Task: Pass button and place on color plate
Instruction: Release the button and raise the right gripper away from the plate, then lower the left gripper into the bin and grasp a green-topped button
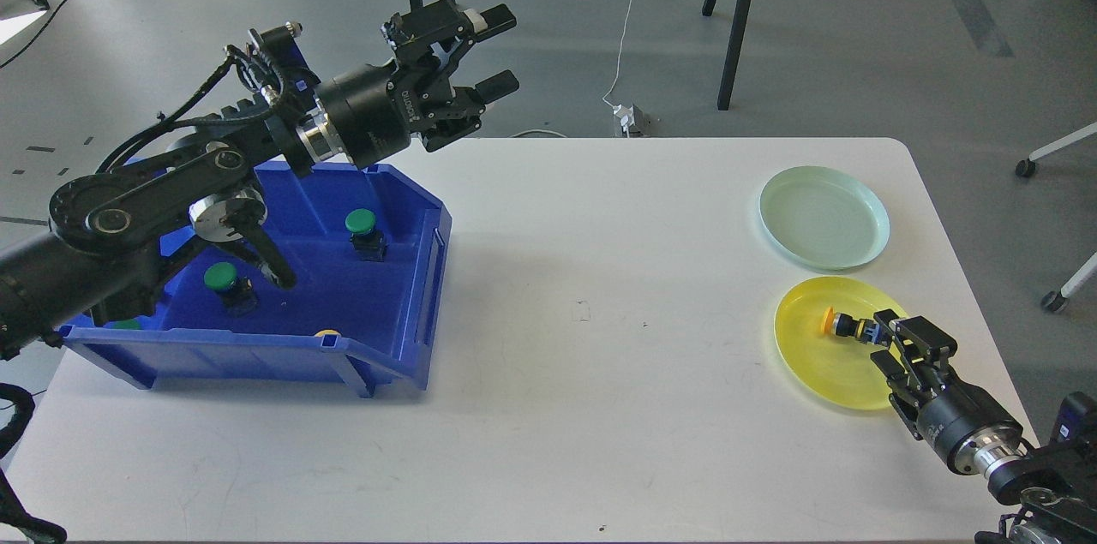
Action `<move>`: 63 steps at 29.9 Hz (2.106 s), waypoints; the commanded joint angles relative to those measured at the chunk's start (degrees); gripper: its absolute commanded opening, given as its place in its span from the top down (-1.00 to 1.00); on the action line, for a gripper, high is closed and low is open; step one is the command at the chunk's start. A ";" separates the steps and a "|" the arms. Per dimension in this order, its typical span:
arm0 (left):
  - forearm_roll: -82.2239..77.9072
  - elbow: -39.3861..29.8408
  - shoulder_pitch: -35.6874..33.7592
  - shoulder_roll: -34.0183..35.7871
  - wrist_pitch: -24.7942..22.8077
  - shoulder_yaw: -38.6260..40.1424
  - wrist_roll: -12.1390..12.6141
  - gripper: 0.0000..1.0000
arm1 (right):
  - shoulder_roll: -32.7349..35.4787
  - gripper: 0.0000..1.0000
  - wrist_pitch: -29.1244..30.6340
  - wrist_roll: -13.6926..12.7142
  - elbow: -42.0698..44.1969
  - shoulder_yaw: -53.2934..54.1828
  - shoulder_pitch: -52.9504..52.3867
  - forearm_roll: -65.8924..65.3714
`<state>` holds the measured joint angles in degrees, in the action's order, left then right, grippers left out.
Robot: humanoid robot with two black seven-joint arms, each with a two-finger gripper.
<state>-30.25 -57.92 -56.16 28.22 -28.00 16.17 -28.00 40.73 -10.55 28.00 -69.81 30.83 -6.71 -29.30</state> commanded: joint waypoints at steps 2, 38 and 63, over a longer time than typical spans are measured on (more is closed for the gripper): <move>0.45 0.27 0.09 -0.01 0.00 0.09 0.00 -0.70 | 0.40 -0.31 0.09 0.00 -3.83 2.99 0.12 0.21; -74.58 -13.48 -0.44 32.36 0.00 -2.81 0.00 -0.74 | -4.79 -0.93 18.63 0.00 -6.92 20.76 -22.29 27.89; -82.60 12.91 0.18 15.11 0.00 -10.72 0.00 -0.75 | -3.82 -0.93 21.01 0.00 -6.92 21.11 -19.92 27.80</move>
<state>-112.76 -46.79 -56.02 44.36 -28.00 5.58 -27.99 36.93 10.46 28.00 -76.73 51.87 -26.79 -1.49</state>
